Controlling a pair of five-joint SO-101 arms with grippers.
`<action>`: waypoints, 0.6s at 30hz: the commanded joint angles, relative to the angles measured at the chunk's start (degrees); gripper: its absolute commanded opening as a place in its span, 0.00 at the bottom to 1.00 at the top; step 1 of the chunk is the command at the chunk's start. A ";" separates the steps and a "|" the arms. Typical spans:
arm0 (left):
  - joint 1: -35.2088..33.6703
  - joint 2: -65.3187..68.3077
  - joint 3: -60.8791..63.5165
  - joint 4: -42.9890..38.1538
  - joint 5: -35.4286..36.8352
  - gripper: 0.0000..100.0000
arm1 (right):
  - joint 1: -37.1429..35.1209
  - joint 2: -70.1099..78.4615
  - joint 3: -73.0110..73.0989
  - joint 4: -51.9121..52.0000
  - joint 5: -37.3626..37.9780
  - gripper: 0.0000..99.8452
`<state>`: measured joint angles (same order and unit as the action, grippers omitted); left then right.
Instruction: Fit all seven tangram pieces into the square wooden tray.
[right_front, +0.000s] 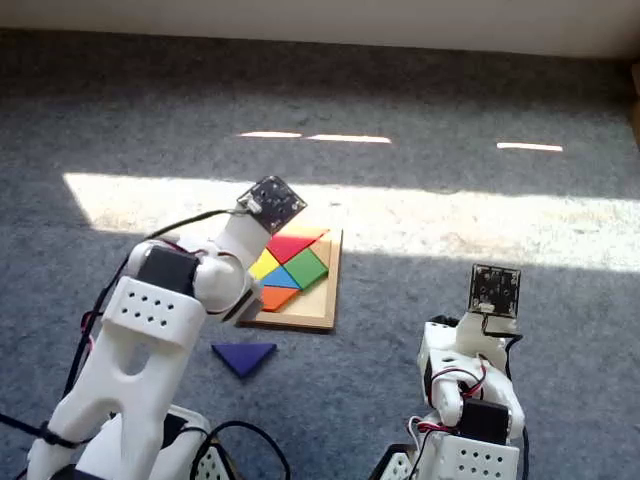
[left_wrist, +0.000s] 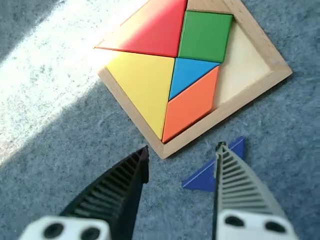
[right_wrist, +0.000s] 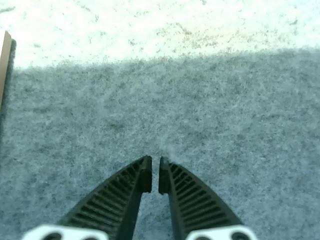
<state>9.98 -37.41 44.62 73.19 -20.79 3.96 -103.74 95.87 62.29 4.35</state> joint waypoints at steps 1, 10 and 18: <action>1.45 -3.30 6.64 1.05 0.35 0.25 | 0.57 -0.48 8.04 -1.27 -0.26 0.04; 1.27 -3.30 18.07 -1.85 -9.85 0.29 | 0.40 -0.48 8.04 -1.27 -0.26 0.04; 1.19 -3.21 26.33 -14.59 -14.15 0.29 | 0.40 -0.48 8.04 -1.27 -0.26 0.04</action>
<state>10.33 -39.78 69.41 64.22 -33.89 3.96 -103.74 95.87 62.29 4.35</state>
